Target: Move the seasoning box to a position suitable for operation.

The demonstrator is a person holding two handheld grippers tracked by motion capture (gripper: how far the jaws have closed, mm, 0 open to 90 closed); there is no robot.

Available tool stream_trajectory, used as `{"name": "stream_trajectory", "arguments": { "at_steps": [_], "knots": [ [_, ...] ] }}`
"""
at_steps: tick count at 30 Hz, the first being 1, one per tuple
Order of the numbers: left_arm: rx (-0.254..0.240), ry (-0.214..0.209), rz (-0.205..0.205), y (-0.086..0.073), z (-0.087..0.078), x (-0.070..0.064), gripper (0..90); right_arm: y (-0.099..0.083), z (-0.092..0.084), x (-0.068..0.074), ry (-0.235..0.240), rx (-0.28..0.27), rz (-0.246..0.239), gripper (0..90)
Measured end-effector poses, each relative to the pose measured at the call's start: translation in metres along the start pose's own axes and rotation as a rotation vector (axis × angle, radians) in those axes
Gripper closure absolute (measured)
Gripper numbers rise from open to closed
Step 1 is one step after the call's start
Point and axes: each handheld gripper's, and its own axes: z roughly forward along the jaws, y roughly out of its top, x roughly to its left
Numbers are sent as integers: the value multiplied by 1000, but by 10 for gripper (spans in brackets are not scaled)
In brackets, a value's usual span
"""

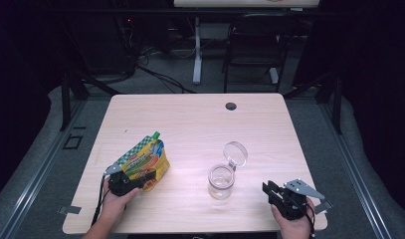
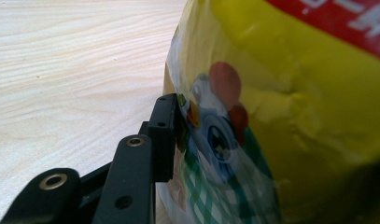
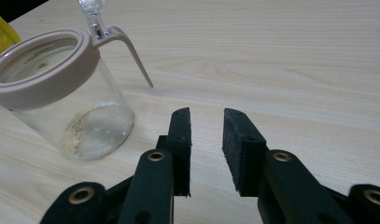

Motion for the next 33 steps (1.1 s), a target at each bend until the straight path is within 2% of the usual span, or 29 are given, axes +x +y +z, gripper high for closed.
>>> {"name": "stream_trajectory", "arguments": {
  "at_steps": [5,6,8,9,11,12,17,18,22,23,24,26,29,30,33],
  "knots": [
    [12,-30,-3,1,-2,1,637,0,1,0,1,2,0,727],
    [-8,-7,-7,1,-1,0,637,0,1,1,2,-1,1,727],
    [-7,-5,-5,1,-2,0,637,0,1,1,2,-1,1,726],
    [12,-29,-3,2,-3,1,637,0,1,0,2,2,0,727],
    [11,-27,-2,3,-3,1,637,0,1,0,2,2,0,726],
    [-8,-3,-6,2,-3,-1,638,0,1,0,0,4,-2,726],
    [6,-29,3,5,-5,1,638,-1,2,1,-1,6,-3,727],
    [-13,-6,-1,4,-5,-1,638,-1,2,0,-1,6,-3,726],
    [-3,-35,1,6,-8,0,638,-1,2,1,0,7,-2,727],
    [-24,-7,-2,6,-7,-1,638,-1,2,1,0,8,-3,727],
    [-5,-33,5,7,-9,0,638,0,2,1,0,7,-3,726],
    [-19,-23,9,8,-10,-1,639,0,2,1,0,7,-3,726],
    [-14,-31,12,9,-12,0,639,-1,2,1,-1,8,-4,726],
    [-30,-6,8,10,-12,-1,639,0,2,1,-1,11,-9,726],
    [-15,-19,16,11,-14,0,639,0,2,1,-1,12,-10,726]
  ]
}}
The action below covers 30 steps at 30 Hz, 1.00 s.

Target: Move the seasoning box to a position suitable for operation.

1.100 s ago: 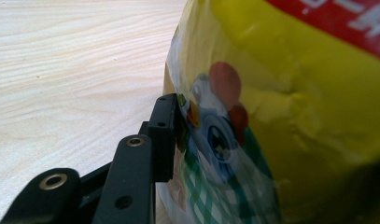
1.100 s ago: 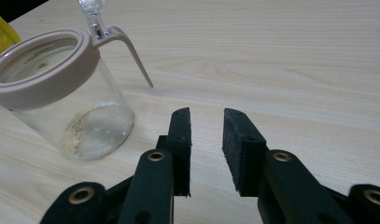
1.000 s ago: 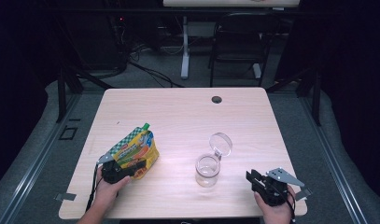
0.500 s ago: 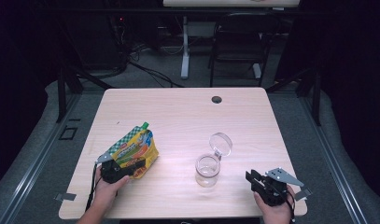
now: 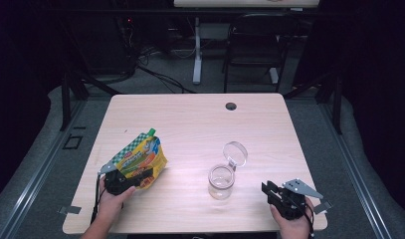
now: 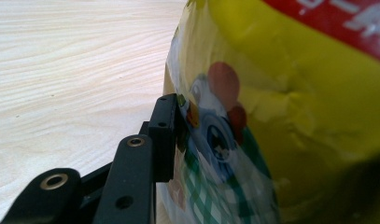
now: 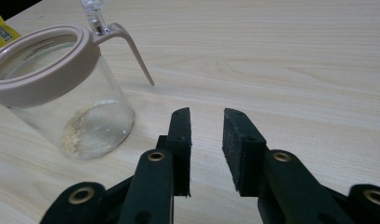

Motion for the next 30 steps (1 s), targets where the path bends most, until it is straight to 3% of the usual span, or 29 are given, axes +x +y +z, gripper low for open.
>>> {"name": "stream_trajectory", "arguments": {
  "at_steps": [3,15,20,22,23,30],
  "knots": [
    [-11,38,11,1,0,-2,639,0,0,0,0,-3,1,727],
    [5,71,66,5,-3,-10,640,0,1,1,4,-8,0,726],
    [6,81,84,6,-4,-13,640,0,2,2,4,-7,-9,725],
    [26,64,88,8,-5,-13,640,0,2,3,4,-4,-13,723],
    [13,80,93,7,-4,-14,640,0,2,3,3,-3,-16,722],
    [39,63,113,10,-6,-17,640,0,3,4,8,-4,-24,707]
  ]
}}
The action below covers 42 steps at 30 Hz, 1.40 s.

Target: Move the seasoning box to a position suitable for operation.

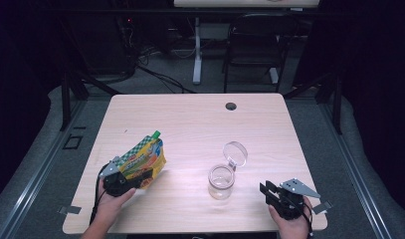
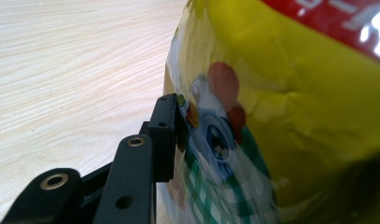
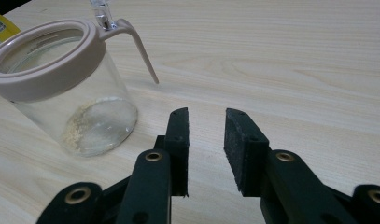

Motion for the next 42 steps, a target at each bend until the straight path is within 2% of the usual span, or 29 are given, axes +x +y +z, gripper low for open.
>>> {"name": "stream_trajectory", "arguments": {
  "at_steps": [12,17,18,22,23,26,32,37,42],
  "knots": [
    [2,9,30,3,-1,-8,641,1,0,6,-1,-29,-74,643],
    [10,17,43,4,-1,-10,641,1,1,6,0,-36,-76,613],
    [16,13,48,4,-1,-11,641,0,2,5,21,-27,-52,611],
    [17,14,58,6,-2,-13,641,0,2,6,26,-31,-49,607],
    [17,18,55,6,-2,-14,641,0,1,7,28,-43,-58,608],
    [18,20,65,6,-1,-15,641,1,-1,8,24,-32,-79,618],
    [18,18,80,8,-1,-19,642,1,-2,8,23,-32,-81,636],
    [31,34,121,11,-2,-26,643,2,-3,10,19,-42,-77,658],
    [31,43,153,13,-2,-32,643,3,-6,14,17,-55,-115,691]
  ]
}}
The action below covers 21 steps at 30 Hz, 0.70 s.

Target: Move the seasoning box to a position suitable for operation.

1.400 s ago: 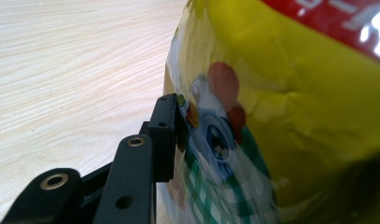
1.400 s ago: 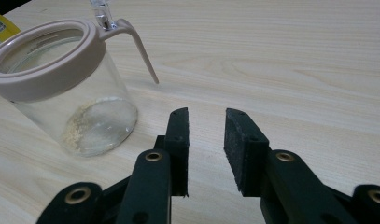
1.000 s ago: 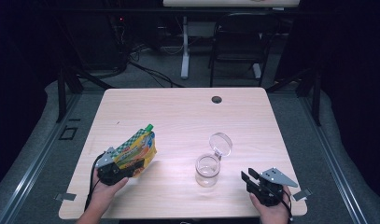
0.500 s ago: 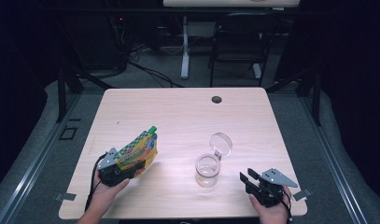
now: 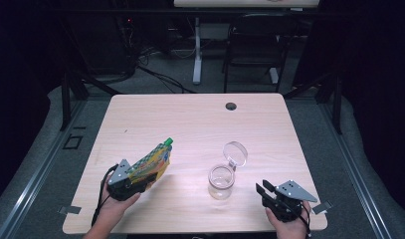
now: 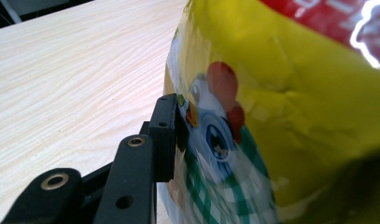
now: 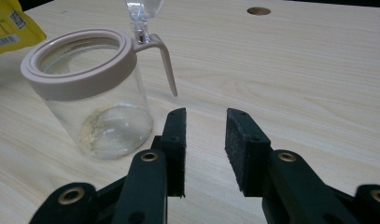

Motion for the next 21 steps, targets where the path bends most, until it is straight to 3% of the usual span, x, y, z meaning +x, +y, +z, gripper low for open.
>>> {"name": "stream_trajectory", "arguments": {
  "at_steps": [6,14,15,16,21],
  "knots": [
    [7,9,24,3,0,-4,643,0,1,2,28,21,14,660],
    [9,28,36,5,-2,-6,643,9,-2,9,56,1,-3,618],
    [3,33,38,6,-3,-6,643,13,-4,12,53,17,-28,688],
    [3,33,38,6,-3,-6,643,15,-5,15,48,18,-47,698],
    [6,41,46,7,-4,-7,644,29,-8,24,38,23,-119,682]
  ]
}}
